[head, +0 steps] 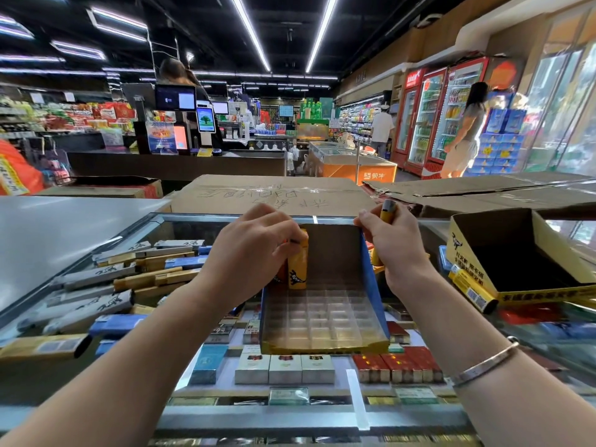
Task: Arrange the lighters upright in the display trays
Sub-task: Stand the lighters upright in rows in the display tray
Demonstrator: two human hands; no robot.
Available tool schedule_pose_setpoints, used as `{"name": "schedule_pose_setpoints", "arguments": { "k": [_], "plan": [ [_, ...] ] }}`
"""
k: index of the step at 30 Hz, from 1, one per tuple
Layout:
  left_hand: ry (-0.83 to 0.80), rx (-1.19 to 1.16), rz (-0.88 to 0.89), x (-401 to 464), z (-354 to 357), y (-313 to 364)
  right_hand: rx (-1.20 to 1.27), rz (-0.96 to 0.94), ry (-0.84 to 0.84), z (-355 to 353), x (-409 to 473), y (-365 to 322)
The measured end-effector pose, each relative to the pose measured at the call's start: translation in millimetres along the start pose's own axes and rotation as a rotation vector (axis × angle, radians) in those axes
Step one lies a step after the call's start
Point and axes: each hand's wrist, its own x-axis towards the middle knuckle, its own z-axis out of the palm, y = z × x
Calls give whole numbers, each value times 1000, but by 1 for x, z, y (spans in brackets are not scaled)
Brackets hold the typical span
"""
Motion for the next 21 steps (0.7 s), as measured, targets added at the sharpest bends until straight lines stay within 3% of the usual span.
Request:
{"name": "schedule_pose_setpoints", "arguments": {
  "k": [21],
  "plan": [
    [12, 170, 63, 2, 8, -3, -25, -43, -13, 0, 0, 1]
  ]
}}
